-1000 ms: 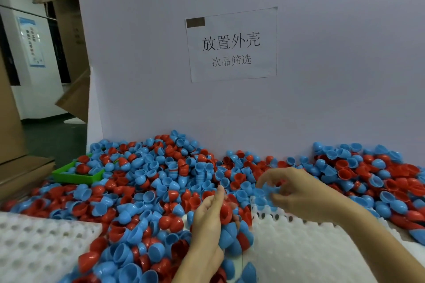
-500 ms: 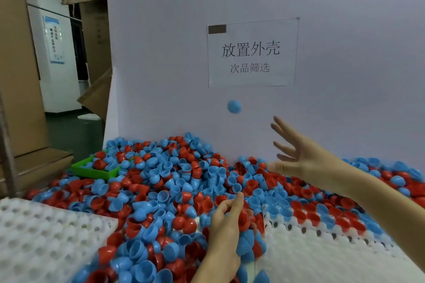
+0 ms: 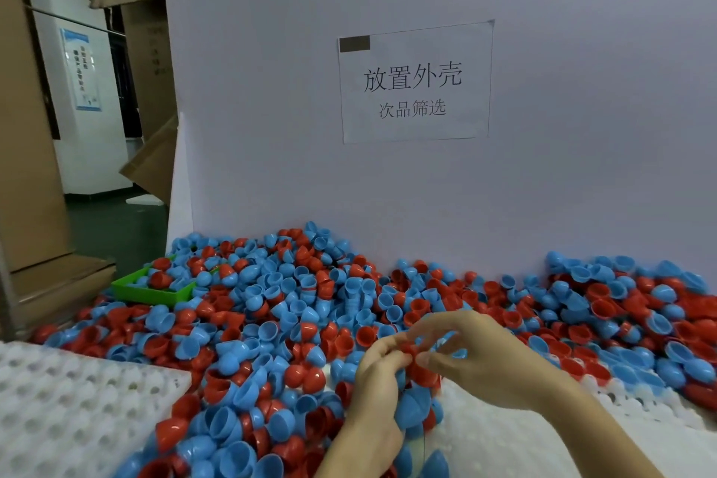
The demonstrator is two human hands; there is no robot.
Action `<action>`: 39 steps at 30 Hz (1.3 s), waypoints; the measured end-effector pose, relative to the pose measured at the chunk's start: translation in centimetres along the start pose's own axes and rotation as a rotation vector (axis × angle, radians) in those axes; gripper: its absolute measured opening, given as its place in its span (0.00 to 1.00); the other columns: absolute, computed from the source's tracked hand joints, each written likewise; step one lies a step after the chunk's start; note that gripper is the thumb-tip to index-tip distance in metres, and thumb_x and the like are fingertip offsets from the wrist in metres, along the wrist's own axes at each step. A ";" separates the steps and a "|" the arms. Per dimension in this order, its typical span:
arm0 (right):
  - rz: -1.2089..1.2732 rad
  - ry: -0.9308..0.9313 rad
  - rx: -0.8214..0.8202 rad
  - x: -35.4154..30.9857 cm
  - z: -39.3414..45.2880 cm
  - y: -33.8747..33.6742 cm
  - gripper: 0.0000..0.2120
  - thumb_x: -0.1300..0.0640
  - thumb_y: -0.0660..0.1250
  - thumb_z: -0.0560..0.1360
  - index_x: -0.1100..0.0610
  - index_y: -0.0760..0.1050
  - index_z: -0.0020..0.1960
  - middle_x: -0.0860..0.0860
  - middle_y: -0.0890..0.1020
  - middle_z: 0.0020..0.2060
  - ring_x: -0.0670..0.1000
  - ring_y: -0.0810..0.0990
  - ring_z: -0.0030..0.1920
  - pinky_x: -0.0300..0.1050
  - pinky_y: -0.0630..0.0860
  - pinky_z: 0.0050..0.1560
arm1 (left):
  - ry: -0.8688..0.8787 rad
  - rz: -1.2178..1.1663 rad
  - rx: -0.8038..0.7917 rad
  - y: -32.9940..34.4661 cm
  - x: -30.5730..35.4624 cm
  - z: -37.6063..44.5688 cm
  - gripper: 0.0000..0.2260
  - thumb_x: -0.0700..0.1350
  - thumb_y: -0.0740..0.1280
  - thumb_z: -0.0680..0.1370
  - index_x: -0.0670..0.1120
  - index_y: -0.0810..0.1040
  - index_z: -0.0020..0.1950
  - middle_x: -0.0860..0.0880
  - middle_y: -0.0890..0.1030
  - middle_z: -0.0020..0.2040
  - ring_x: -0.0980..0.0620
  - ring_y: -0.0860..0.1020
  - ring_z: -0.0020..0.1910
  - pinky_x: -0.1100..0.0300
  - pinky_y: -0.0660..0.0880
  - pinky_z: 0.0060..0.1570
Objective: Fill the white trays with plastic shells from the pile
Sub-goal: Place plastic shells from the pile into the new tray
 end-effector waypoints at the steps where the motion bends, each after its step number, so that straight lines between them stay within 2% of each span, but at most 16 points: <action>1: -0.010 -0.004 0.019 0.0 0.1 0.2 0.10 0.50 0.70 0.78 0.39 0.79 0.58 0.38 0.81 0.50 0.38 0.81 0.48 0.33 0.78 0.47 | 0.025 0.018 -0.011 0.0 0.1 0.0 0.09 0.32 0.62 0.80 0.37 0.81 0.55 0.37 0.86 0.46 0.44 0.85 0.40 0.56 0.80 0.32; 7: -0.059 0.049 0.148 1.2 0.6 -0.5 0.15 0.63 0.68 0.78 0.43 0.80 0.54 0.41 0.80 0.47 0.42 0.81 0.44 0.32 0.79 0.39 | 0.100 0.046 -0.006 -0.4 0.3 0.3 0.10 0.33 0.64 0.80 0.41 0.82 0.56 0.36 0.85 0.48 0.40 0.84 0.48 0.49 0.81 0.46; 10: -0.018 0.056 0.211 1.6 0.4 -1.2 0.15 0.64 0.67 0.78 0.43 0.79 0.52 0.41 0.80 0.43 0.42 0.82 0.42 0.32 0.79 0.38 | 0.102 0.030 -0.026 -0.4 0.4 0.2 0.09 0.35 0.65 0.80 0.42 0.83 0.56 0.38 0.86 0.49 0.42 0.85 0.48 0.50 0.80 0.46; 14: -0.064 0.082 0.250 2.1 0.3 -1.5 0.15 0.63 0.67 0.79 0.42 0.77 0.51 0.37 0.78 0.42 0.39 0.79 0.41 0.28 0.75 0.35 | 0.159 0.079 -0.029 -0.3 0.7 0.1 0.09 0.36 0.70 0.77 0.43 0.83 0.56 0.42 0.87 0.50 0.44 0.85 0.52 0.47 0.79 0.58; 16: -0.085 0.097 0.291 2.4 0.3 -1.6 0.12 0.62 0.67 0.79 0.44 0.78 0.50 0.37 0.76 0.43 0.40 0.78 0.40 0.28 0.74 0.32 | 0.194 0.084 -0.009 -0.3 1.0 -0.1 0.10 0.36 0.72 0.74 0.42 0.83 0.54 0.43 0.87 0.50 0.45 0.85 0.51 0.45 0.79 0.60; 19: -0.050 0.122 0.311 2.8 0.4 -1.8 0.07 0.57 0.67 0.79 0.48 0.79 0.43 0.41 0.80 0.38 0.47 0.82 0.36 0.36 0.79 0.33 | 0.239 0.091 0.022 -0.4 1.4 -0.2 0.12 0.37 0.75 0.70 0.42 0.83 0.52 0.47 0.87 0.47 0.47 0.86 0.48 0.43 0.79 0.58; 21: -0.021 0.137 0.241 2.9 0.7 -1.3 0.13 0.50 0.67 0.79 0.57 0.82 0.41 0.53 0.85 0.37 0.55 0.83 0.39 0.48 0.83 0.40 | 0.262 0.113 0.017 -0.3 1.5 -0.2 0.12 0.36 0.75 0.69 0.43 0.83 0.52 0.49 0.87 0.47 0.48 0.86 0.49 0.45 0.81 0.56; 22: -0.004 0.149 0.209 2.9 0.8 -1.0 0.18 0.46 0.67 0.79 0.60 0.83 0.43 0.57 0.85 0.39 0.57 0.83 0.38 0.49 0.82 0.41 | 0.275 0.136 0.011 -0.3 1.6 -0.2 0.12 0.35 0.76 0.69 0.43 0.84 0.51 0.49 0.87 0.46 0.49 0.85 0.50 0.48 0.82 0.54; 24: 0.030 0.176 0.179 3.2 0.8 -0.7 0.22 0.41 0.66 0.77 0.61 0.84 0.44 0.59 0.84 0.39 0.57 0.79 0.34 0.46 0.79 0.36 | 0.304 0.173 -0.010 -0.2 1.7 -0.3 0.11 0.34 0.76 0.68 0.45 0.85 0.48 0.50 0.87 0.46 0.50 0.85 0.50 0.57 0.82 0.48; 27: 0.066 0.206 0.166 3.5 0.8 -0.7 0.13 0.45 0.70 0.76 0.53 0.86 0.44 0.49 0.85 0.34 0.50 0.82 0.34 0.36 0.76 0.32 | 0.299 0.210 -0.048 -0.1 1.5 -0.2 0.12 0.31 0.76 0.69 0.48 0.87 0.44 0.49 0.87 0.47 0.52 0.85 0.49 0.62 0.81 0.44; 29: 0.099 0.219 0.165 3.8 0.7 -0.7 0.07 0.50 0.71 0.77 0.52 0.85 0.47 0.46 0.85 0.36 0.46 0.83 0.37 0.31 0.75 0.32 | 0.278 0.220 -0.096 0.3 1.2 -0.2 0.12 0.36 0.78 0.68 0.51 0.87 0.46 0.50 0.87 0.50 0.51 0.85 0.51 0.60 0.81 0.47; 31: 0.123 0.234 0.205 4.2 0.6 -1.2 0.06 0.54 0.70 0.78 0.54 0.85 0.50 0.45 0.84 0.38 0.40 0.81 0.33 0.28 0.72 0.29 | 0.251 0.201 -0.099 0.5 1.1 -0.2 0.14 0.42 0.78 0.67 0.49 0.87 0.52 0.48 0.86 0.53 0.50 0.84 0.54 0.55 0.80 0.54; 33: 0.138 0.262 0.304 5.0 0.3 -2.3 0.06 0.57 0.68 0.79 0.56 0.84 0.52 0.45 0.83 0.40 0.36 0.77 0.27 0.28 0.70 0.26 | 0.205 0.103 -0.046 0.1 1.0 0.1 0.09 0.39 0.72 0.75 0.44 0.84 0.55 0.45 0.86 0.51 0.48 0.85 0.50 0.51 0.79 0.55; 34: 0.126 0.275 0.359 5.4 0.0 -3.1 0.06 0.57 0.68 0.79 0.55 0.83 0.53 0.45 0.83 0.41 0.37 0.78 0.29 0.29 0.70 0.26 | 0.170 0.023 -0.021 -0.2 0.9 0.2 0.08 0.36 0.67 0.78 0.42 0.84 0.55 0.43 0.86 0.49 0.48 0.85 0.46 0.52 0.79 0.51; 36: 0.074 0.292 0.425 6.2 -0.5 -4.2 0.06 0.58 0.68 0.79 0.54 0.83 0.53 0.43 0.83 0.41 0.42 0.80 0.37 0.29 0.72 0.30 | 0.098 -0.132 0.016 -0.6 0.8 0.2 0.13 0.32 0.59 0.77 0.39 0.83 0.53 0.42 0.84 0.44 0.48 0.82 0.40 0.55 0.79 0.43; 39: -0.013 0.313 0.382 7.0 -0.5 -4.1 0.06 0.58 0.68 0.79 0.56 0.83 0.53 0.45 0.83 0.41 0.44 0.80 0.35 0.31 0.74 0.29 | 0.057 -0.224 0.048 -0.9 0.8 0.0 0.15 0.32 0.58 0.73 0.37 0.81 0.53 0.41 0.82 0.43 0.47 0.80 0.41 0.57 0.80 0.38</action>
Point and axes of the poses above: each hand's wrist, its own z-axis towards the middle knuckle, its own y-axis out of the palm, x = y × z, the point moved 7 cm from there along z, towards the middle knuckle
